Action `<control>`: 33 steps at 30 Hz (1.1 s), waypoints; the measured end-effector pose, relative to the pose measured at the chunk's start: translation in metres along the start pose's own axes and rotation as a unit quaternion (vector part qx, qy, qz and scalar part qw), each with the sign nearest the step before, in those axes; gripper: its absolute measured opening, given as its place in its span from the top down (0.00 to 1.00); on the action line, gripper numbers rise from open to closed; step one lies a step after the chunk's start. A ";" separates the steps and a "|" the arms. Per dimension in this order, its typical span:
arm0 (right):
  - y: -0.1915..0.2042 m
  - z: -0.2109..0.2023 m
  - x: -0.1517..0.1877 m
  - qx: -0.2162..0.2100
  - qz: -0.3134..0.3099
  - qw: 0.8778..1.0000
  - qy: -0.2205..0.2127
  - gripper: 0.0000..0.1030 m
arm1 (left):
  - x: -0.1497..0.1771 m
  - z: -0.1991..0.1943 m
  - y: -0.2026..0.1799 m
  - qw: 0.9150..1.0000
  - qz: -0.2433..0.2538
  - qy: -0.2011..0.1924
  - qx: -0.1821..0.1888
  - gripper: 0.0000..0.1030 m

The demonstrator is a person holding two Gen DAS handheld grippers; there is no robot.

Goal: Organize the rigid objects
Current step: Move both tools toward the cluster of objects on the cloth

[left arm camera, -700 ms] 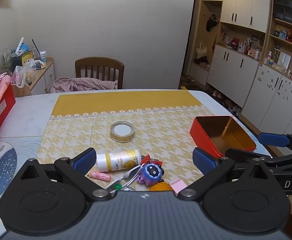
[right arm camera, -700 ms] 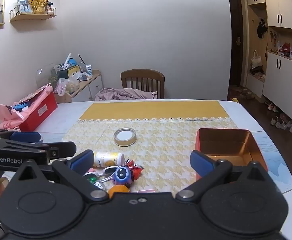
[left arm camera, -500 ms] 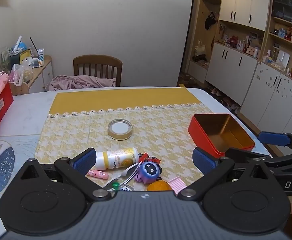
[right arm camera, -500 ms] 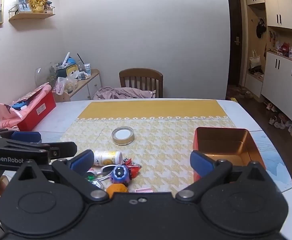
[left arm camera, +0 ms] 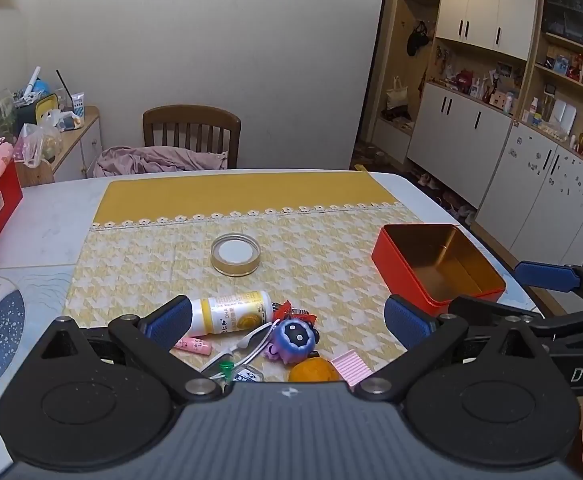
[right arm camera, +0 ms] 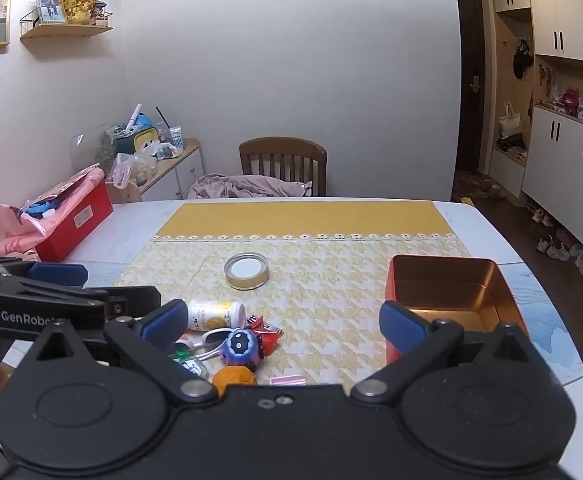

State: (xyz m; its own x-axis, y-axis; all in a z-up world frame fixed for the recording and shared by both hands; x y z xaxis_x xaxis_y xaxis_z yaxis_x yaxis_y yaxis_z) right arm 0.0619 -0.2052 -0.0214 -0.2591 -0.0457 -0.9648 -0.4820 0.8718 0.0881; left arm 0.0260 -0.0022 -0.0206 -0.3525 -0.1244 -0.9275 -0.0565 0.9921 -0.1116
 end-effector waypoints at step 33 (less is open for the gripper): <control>-0.011 -0.023 0.017 0.088 0.017 0.996 -0.001 0.05 | 0.007 0.003 -0.011 0.998 0.020 0.008 0.063 0.00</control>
State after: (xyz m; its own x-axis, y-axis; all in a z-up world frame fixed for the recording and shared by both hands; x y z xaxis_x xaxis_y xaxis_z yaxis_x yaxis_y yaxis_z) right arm 0.0432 -0.2265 -0.0334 -0.2701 -0.0137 -0.9627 -0.3191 0.9447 0.0761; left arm 0.0273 -0.0144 -0.0271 -0.3668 -0.0831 -0.9266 0.0762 0.9900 -0.1190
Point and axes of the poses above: each gripper's, at about its wrist camera, not at the fingertips, and z roughly the way its jaws point, y to its left, x to its underside, the point moved 3 cm from there along z, roughly the way its jaws point, and after that the axes turned 15 degrees about -y, right-handed, at the moved point
